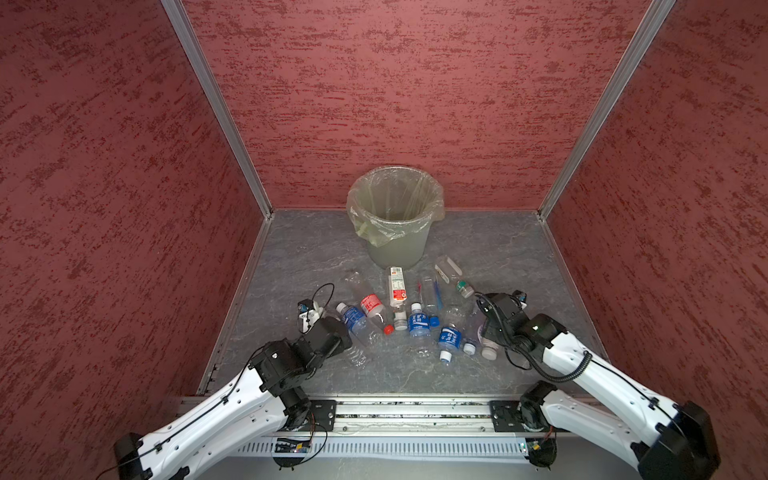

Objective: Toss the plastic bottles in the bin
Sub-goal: 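Close the right gripper on the yellow-label bottle while the left gripper hovers over bottles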

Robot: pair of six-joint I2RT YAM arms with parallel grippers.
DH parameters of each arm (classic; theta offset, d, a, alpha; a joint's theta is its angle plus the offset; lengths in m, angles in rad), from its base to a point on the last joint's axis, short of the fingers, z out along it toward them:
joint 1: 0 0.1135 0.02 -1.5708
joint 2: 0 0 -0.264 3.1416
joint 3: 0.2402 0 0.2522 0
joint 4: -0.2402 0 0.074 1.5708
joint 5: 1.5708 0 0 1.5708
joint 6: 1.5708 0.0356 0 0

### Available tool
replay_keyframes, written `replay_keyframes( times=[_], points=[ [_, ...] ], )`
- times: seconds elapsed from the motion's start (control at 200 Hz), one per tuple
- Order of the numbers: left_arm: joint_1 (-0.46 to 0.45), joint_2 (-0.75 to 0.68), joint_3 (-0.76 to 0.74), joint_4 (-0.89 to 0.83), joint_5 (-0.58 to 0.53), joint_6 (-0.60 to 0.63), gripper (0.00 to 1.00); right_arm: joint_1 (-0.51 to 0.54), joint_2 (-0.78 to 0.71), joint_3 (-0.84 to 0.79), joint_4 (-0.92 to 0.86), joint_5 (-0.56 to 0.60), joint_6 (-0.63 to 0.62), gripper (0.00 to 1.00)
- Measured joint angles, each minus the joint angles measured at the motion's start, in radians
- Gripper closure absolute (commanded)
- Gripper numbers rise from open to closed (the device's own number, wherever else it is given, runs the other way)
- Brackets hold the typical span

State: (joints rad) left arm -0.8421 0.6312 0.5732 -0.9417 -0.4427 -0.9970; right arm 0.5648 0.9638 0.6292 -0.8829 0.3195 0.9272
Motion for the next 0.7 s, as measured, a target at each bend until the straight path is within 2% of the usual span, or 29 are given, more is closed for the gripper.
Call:
replay_keyframes(
  times=[0.361,0.696],
  points=[
    [0.006,0.032,-0.007,0.033,0.017,0.006,0.08,-0.11,0.041,-0.073,0.094,-0.067,-0.036,0.34],
    [0.029,0.056,-0.02,0.076,0.047,0.018,0.08,-0.169,0.08,-0.079,0.143,-0.099,-0.076,0.36]
  ],
)
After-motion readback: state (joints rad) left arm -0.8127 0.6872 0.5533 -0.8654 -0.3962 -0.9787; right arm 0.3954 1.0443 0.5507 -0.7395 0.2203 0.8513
